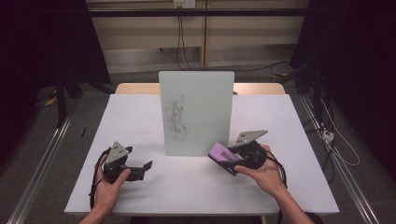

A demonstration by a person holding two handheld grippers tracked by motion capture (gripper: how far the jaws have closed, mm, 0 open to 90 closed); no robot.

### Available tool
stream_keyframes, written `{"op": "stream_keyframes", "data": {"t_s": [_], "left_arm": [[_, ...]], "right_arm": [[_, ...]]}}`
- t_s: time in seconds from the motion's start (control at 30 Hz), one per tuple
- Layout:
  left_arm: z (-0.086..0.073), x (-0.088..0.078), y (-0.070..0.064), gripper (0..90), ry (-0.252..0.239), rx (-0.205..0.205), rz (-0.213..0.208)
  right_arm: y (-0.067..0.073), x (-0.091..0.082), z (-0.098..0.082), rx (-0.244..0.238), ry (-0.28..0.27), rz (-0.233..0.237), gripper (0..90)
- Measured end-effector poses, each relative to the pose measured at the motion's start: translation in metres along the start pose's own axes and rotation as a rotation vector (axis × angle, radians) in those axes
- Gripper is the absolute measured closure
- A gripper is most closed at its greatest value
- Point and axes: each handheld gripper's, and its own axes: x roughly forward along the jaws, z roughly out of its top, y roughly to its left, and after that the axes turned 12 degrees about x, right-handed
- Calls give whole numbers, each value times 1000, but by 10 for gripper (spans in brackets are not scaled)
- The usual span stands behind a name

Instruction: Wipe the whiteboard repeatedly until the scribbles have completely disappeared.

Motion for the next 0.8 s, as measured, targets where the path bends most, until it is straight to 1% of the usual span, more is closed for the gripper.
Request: {"op": "stream_keyframes", "data": {"t_s": [0.07, 0.1, 0.13, 0.23, 0.33, 0.43, 0.47, 0.5, 0.6, 0.8], "left_arm": [[0, 0, 1, 48, 0, -4, 0], [-1, 0, 1, 47, -2, -11, -1], [-2, 1, 2, 48, 1, -7, -4], [-3, 2, 3, 47, 4, -19, -8], [-2, 1, 3, 48, -5, -23, -6], [-1, -2, 3, 48, -5, -8, 4], [-1, -2, 2, 48, -9, -15, 7], [0, -3, 2, 48, -8, -9, 10], [0, -3, 0, 48, -4, 1, 11], [0, 0, 1, 48, 5, 1, 4]], "right_arm": [[0, -1, 1, -2, -1, -1, 416], [0, -1, 2, -6, -11, 2, 416], [0, -1, 4, -1, -20, 7, 417], [0, 0, 5, -3, -31, 13, 417], [2, 3, 7, -11, -37, 18, 417], [6, 2, 8, -29, -47, 22, 417], [7, 2, 9, -30, -51, 24, 417], [8, 2, 9, -39, -56, 23, 417], [13, 1, 11, -46, -67, 33, 417], [17, 5, 22, -85, -78, 33, 417]]}}
